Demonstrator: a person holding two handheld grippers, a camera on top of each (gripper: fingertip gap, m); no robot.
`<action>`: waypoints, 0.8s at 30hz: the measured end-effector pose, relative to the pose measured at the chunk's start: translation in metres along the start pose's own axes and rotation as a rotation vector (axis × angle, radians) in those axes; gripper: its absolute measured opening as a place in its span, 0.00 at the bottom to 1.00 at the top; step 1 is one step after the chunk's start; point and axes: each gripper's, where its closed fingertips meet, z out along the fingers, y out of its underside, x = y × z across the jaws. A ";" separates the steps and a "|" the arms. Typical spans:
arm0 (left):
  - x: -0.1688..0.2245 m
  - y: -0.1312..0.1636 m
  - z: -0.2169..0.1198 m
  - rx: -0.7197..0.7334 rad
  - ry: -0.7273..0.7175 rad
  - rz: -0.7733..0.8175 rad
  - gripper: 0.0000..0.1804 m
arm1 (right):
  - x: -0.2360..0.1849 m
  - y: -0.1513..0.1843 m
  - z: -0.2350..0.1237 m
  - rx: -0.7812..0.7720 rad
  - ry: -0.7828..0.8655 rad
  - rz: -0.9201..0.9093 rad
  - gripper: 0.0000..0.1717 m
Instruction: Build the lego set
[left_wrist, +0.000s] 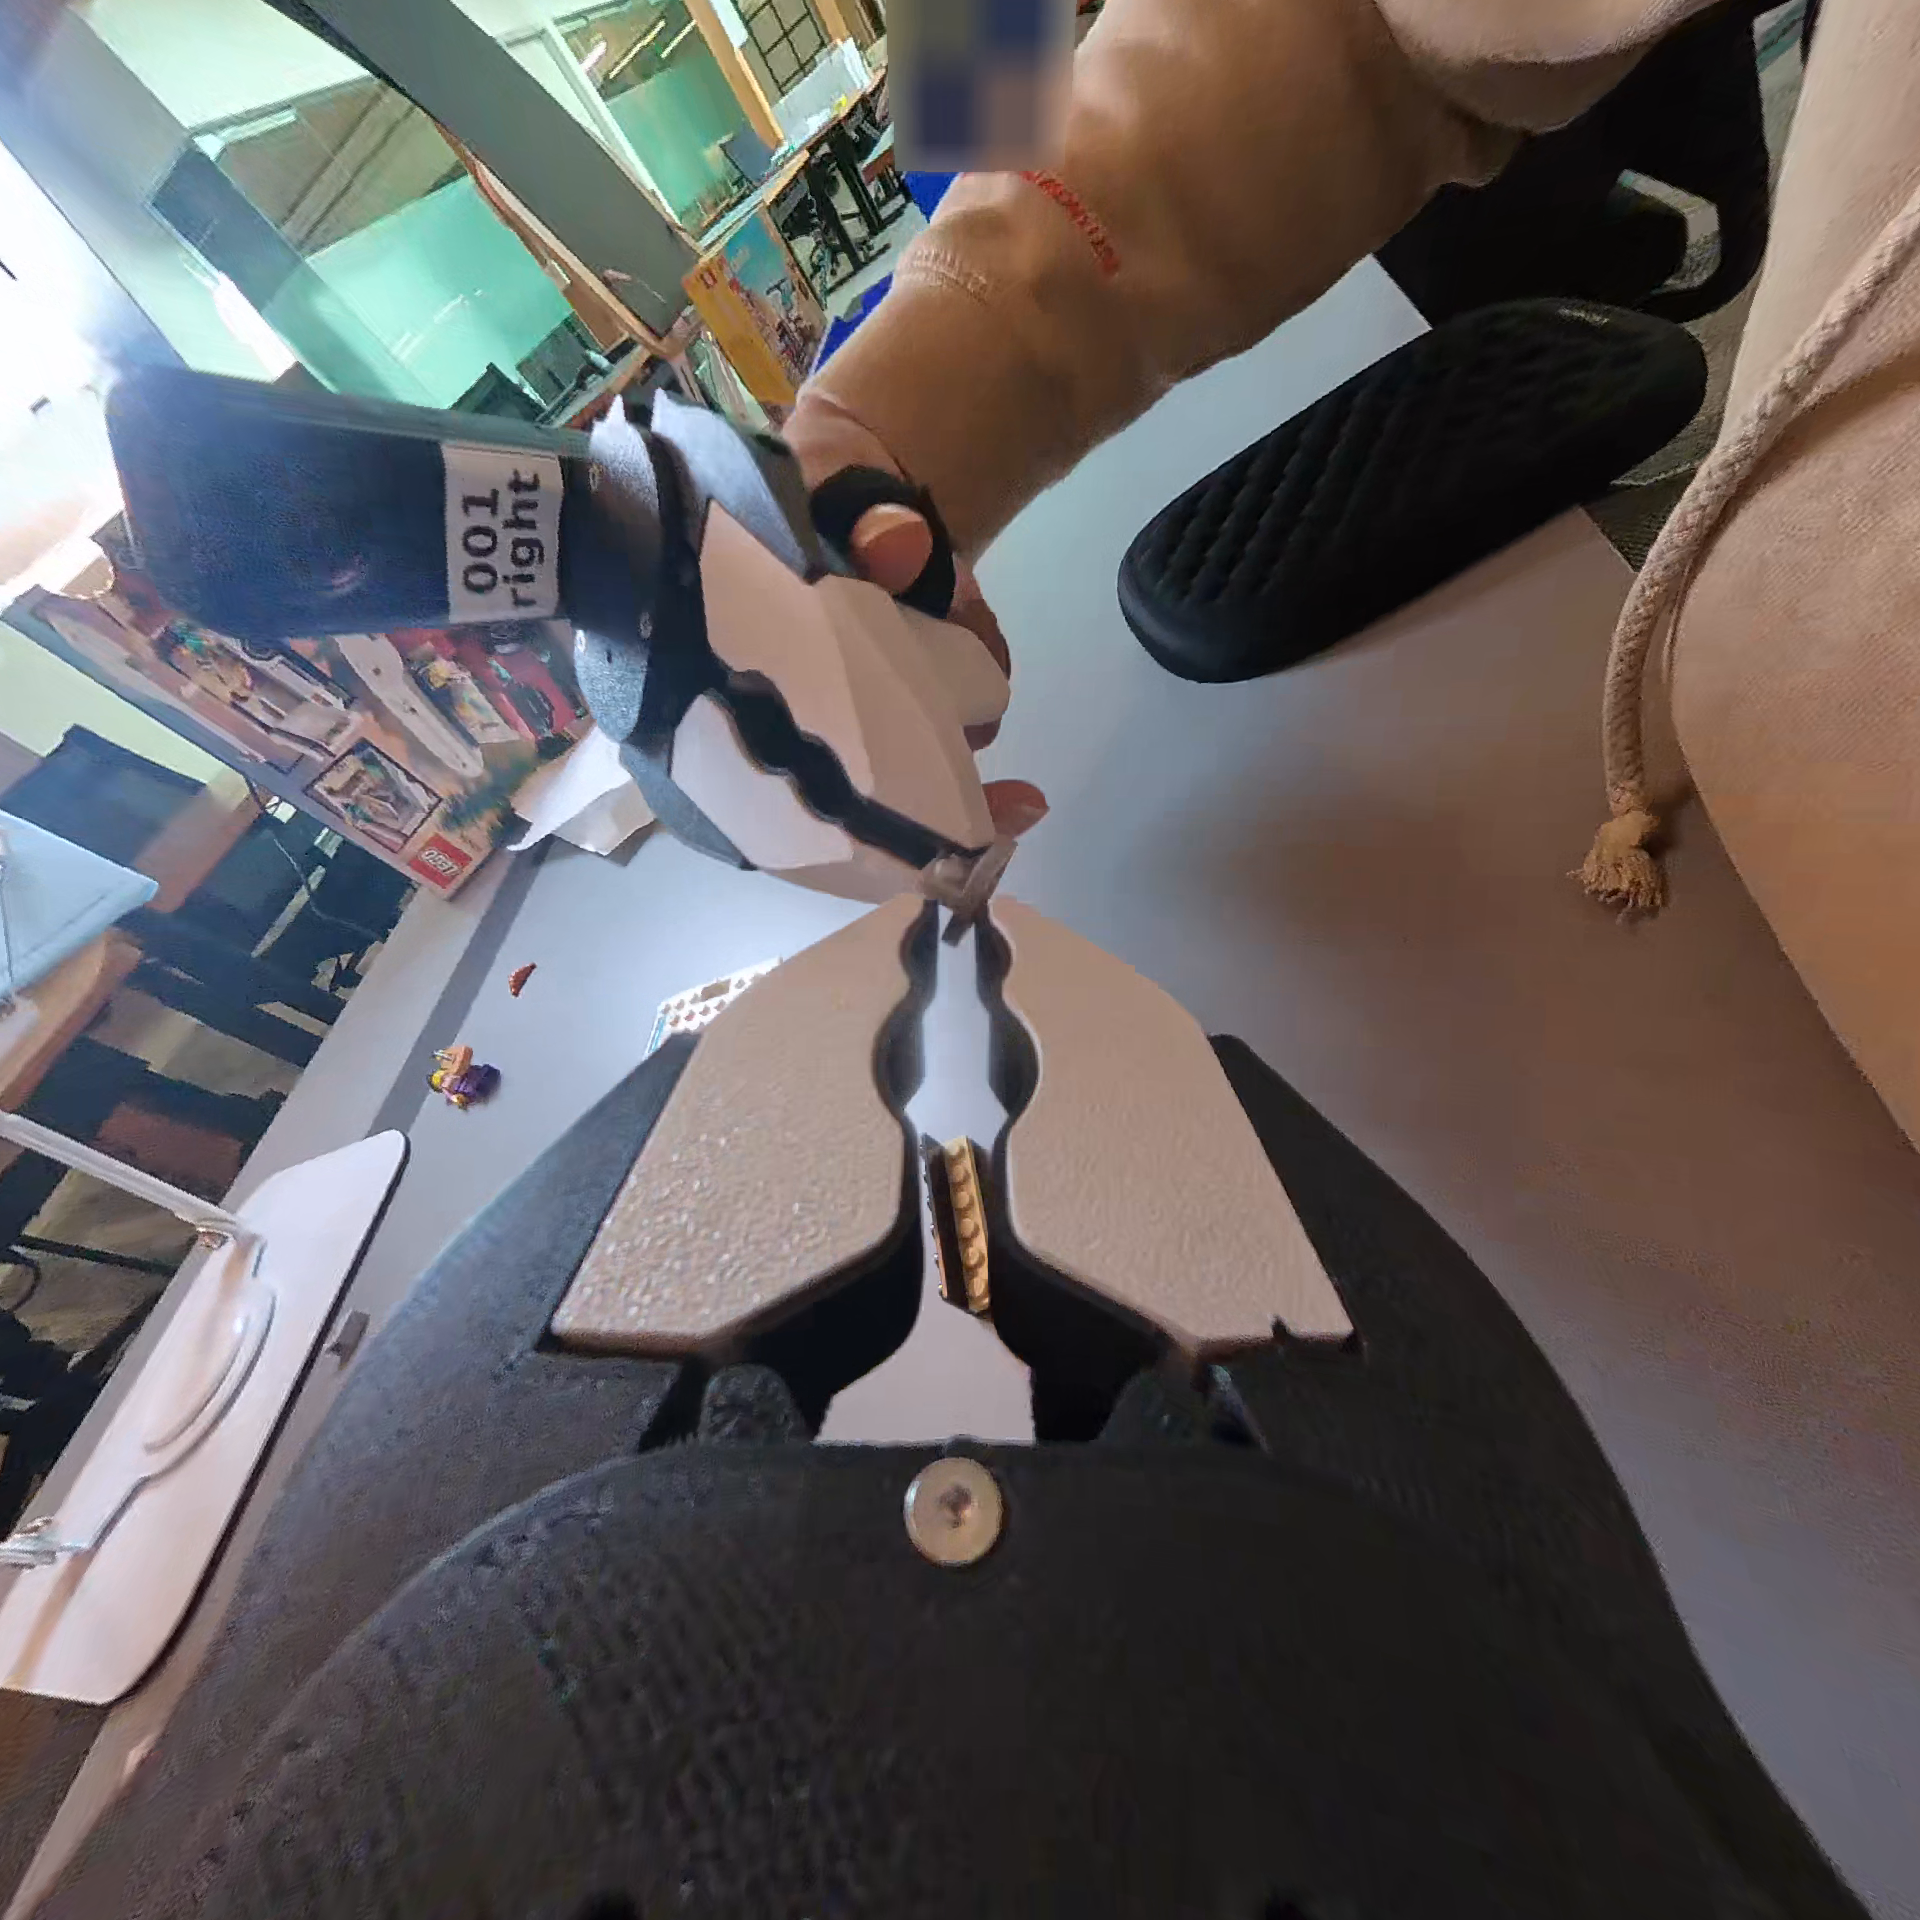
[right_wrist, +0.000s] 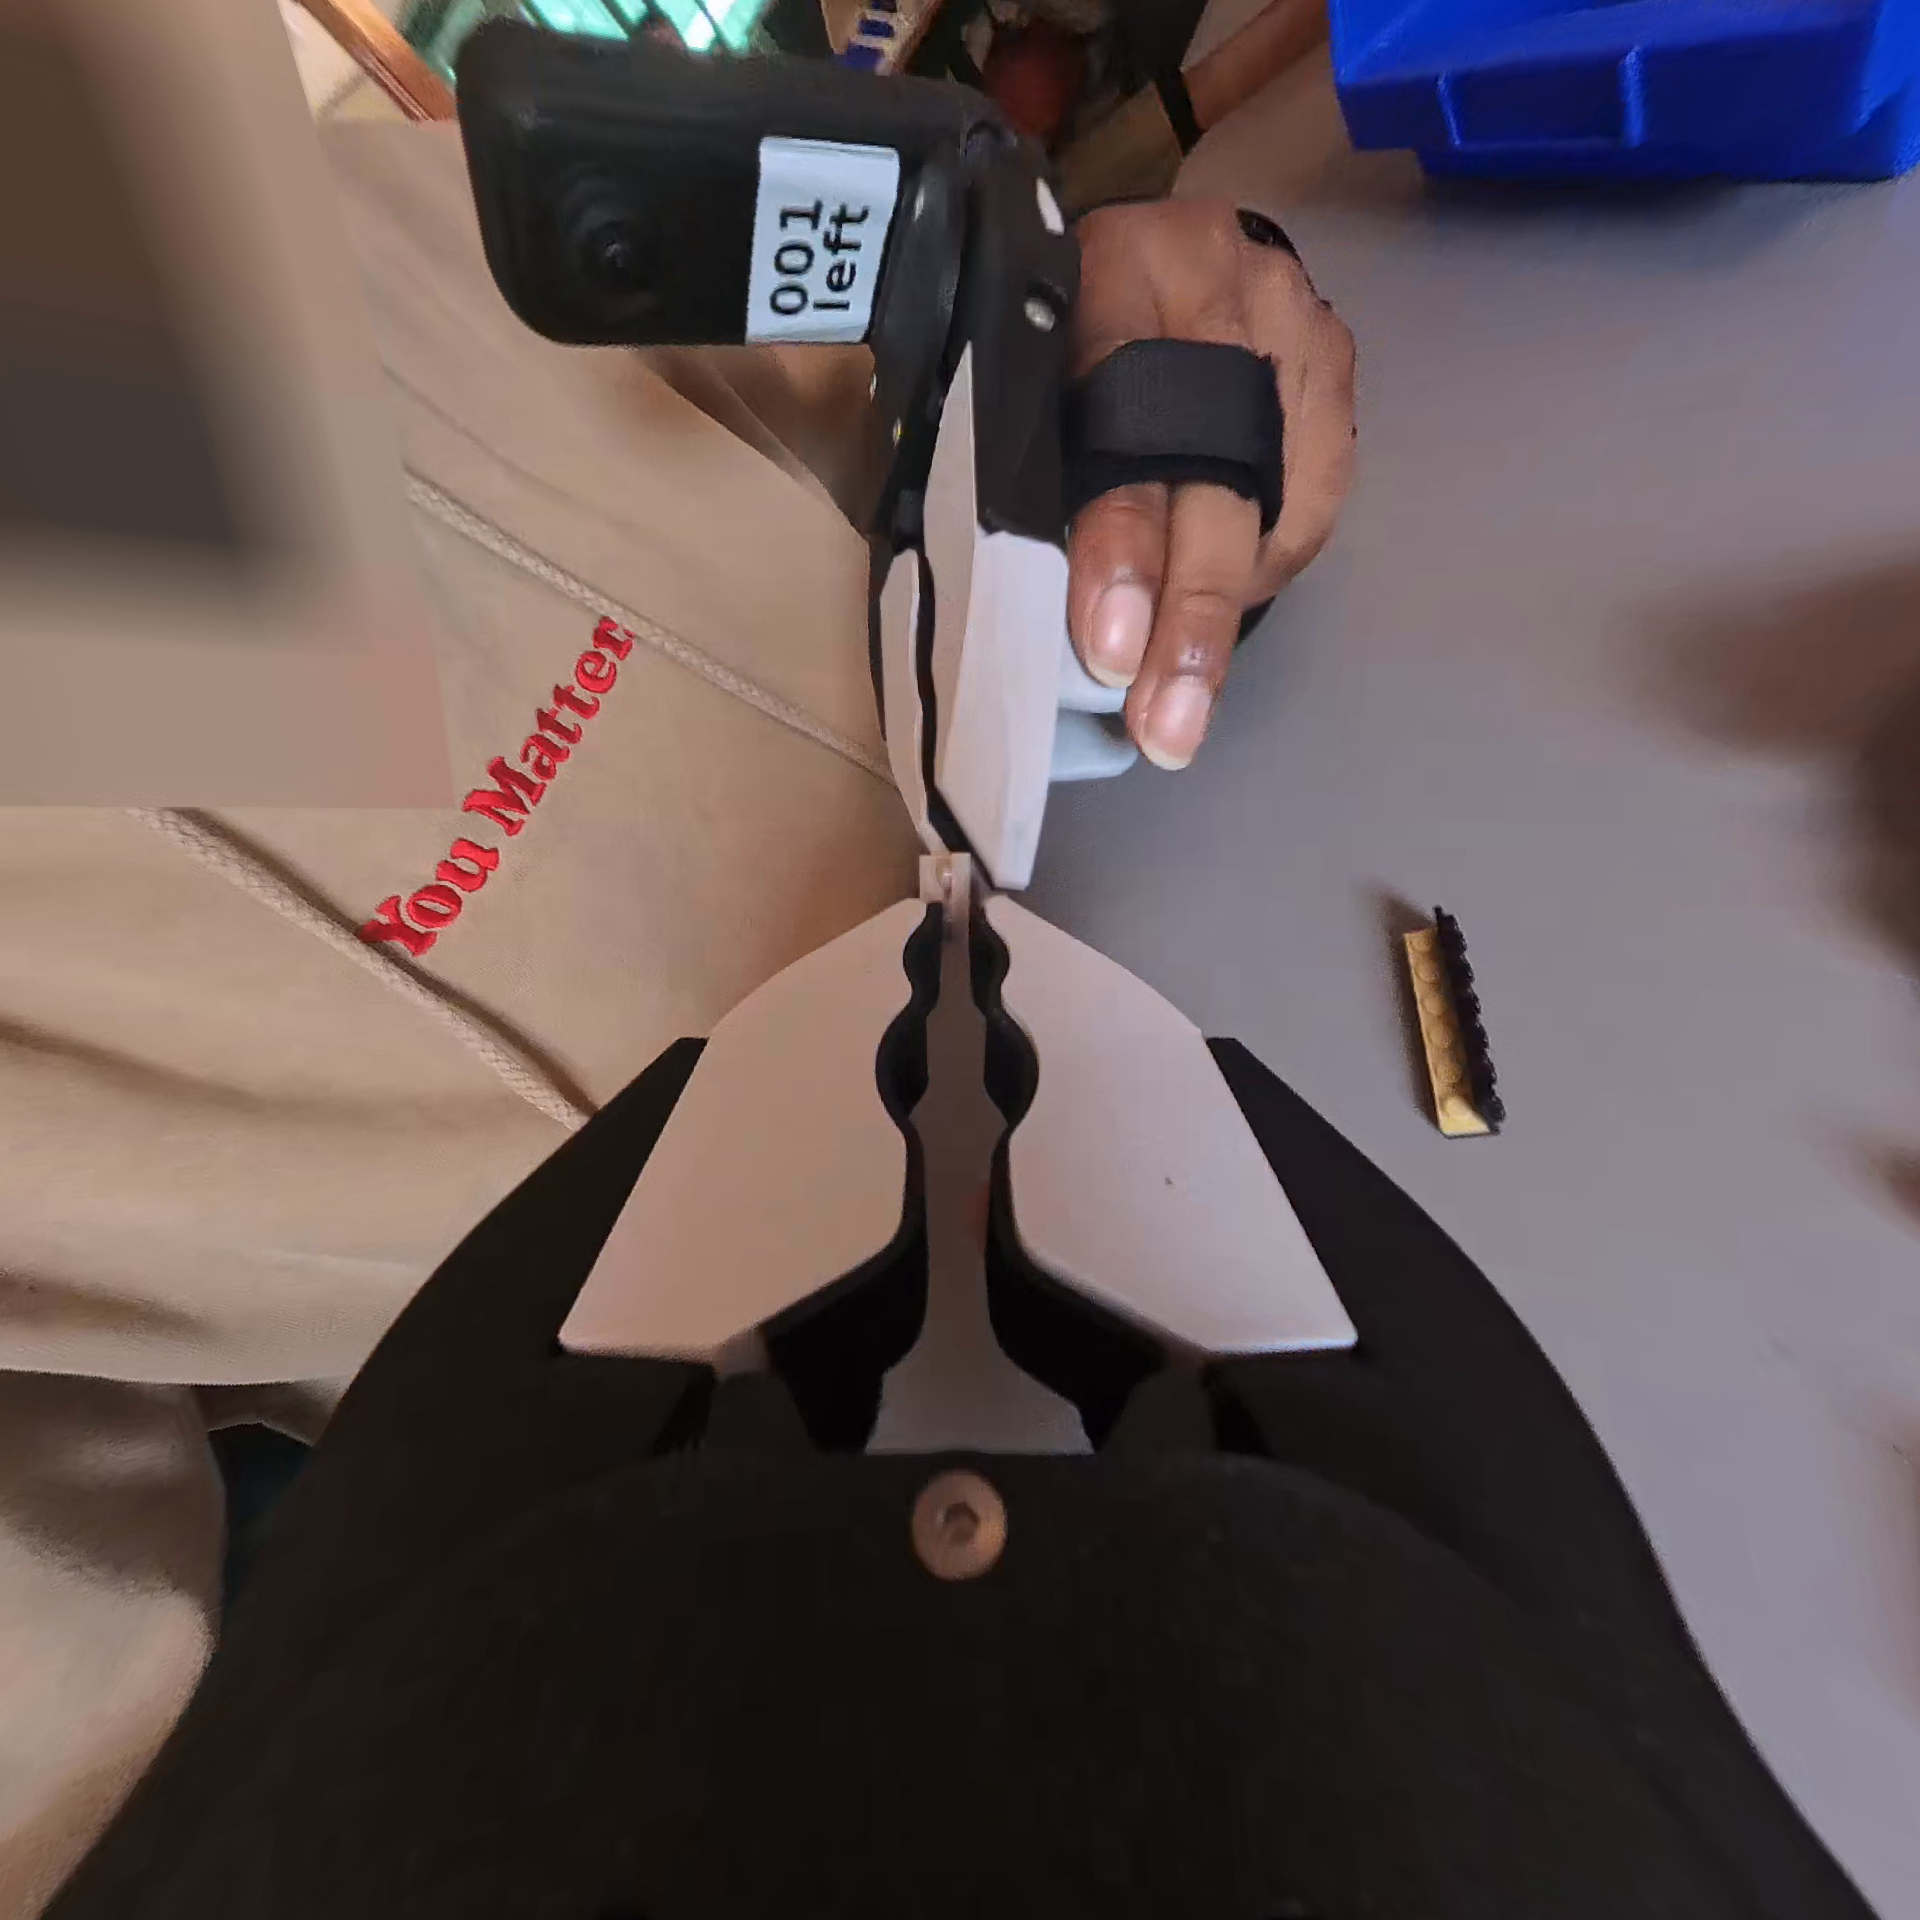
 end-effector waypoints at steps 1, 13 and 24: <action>-0.001 -0.001 -0.001 0.000 -0.012 -0.002 0.03 | 0.000 -0.002 -0.001 0.022 -0.016 0.011 0.03; -0.021 0.021 0.005 -0.032 0.003 -0.434 0.02 | 0.018 -0.016 -0.021 0.108 0.654 -0.450 0.09; -0.018 0.039 0.007 -0.123 0.033 -0.434 0.11 | 0.038 0.002 -0.017 -0.096 0.678 -0.487 0.02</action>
